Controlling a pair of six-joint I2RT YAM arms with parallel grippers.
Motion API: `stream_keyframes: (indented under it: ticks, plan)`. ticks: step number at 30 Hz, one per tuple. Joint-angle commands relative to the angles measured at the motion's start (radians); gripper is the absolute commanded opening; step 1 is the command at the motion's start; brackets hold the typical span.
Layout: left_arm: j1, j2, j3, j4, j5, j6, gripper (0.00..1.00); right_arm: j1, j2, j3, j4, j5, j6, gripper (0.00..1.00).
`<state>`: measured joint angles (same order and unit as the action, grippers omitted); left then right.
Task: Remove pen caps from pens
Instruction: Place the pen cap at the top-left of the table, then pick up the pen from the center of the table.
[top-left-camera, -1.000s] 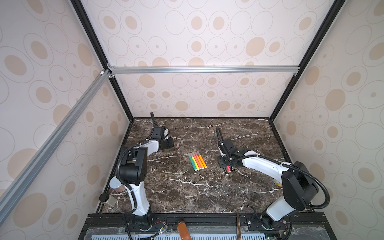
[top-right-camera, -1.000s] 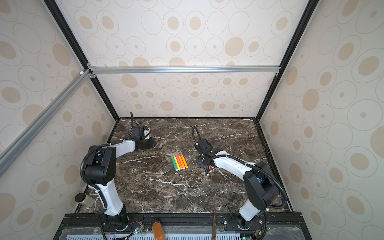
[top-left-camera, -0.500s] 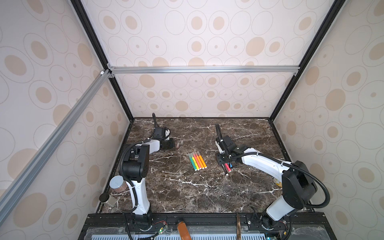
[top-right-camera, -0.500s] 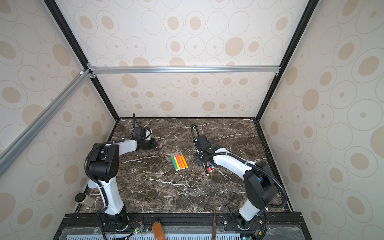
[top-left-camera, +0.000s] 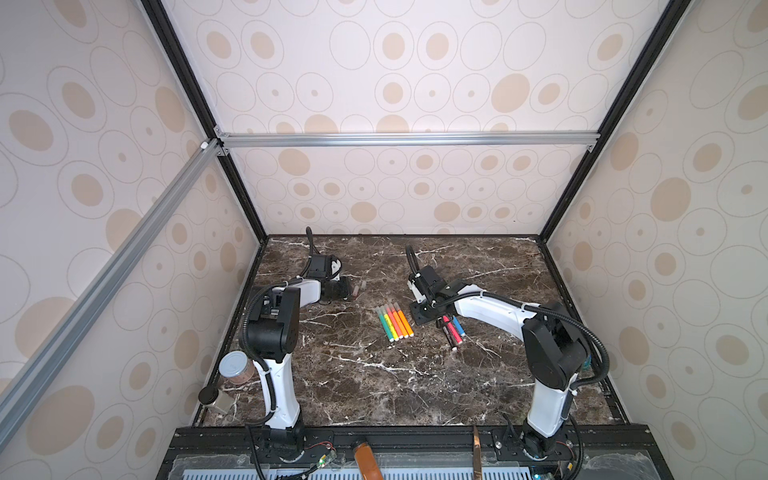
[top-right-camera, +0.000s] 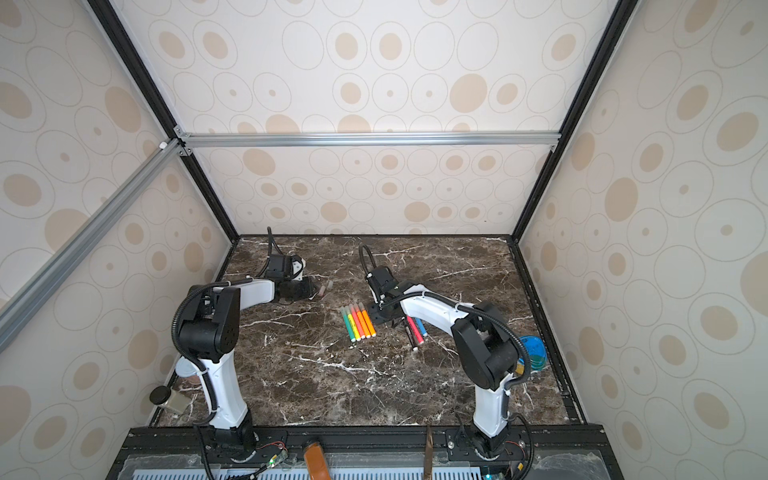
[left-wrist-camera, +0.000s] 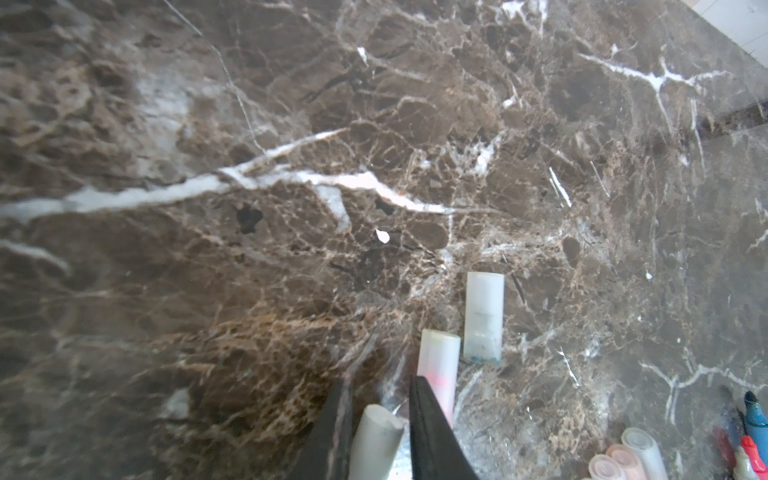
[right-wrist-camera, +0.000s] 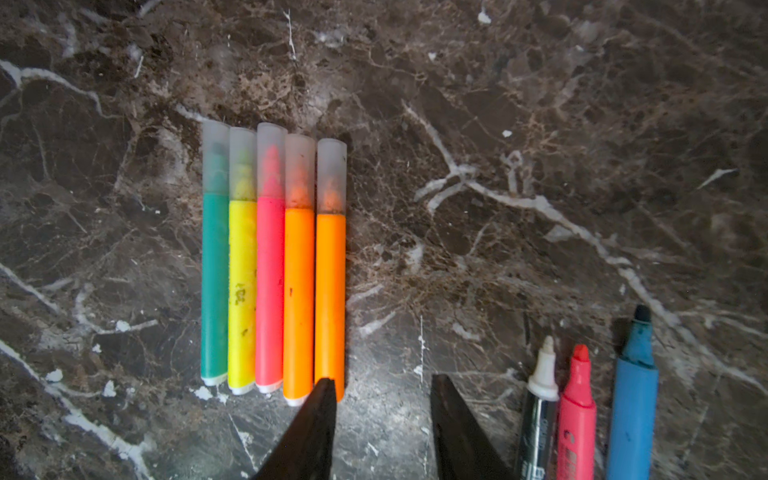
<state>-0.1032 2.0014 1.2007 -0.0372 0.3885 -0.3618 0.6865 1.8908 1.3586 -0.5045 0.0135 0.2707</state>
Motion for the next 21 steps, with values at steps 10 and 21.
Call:
stream_keyframes:
  ticks: [10,21]
  plan:
    - [-0.006,-0.02,0.007,0.006,0.02,0.002,0.25,0.033,0.125,0.102,-0.056,-0.008,-0.005,0.4]
    - [-0.006,-0.059,0.025,0.0,0.033,-0.017,0.27,0.042,0.183,0.12,-0.072,0.0,-0.006,0.38]
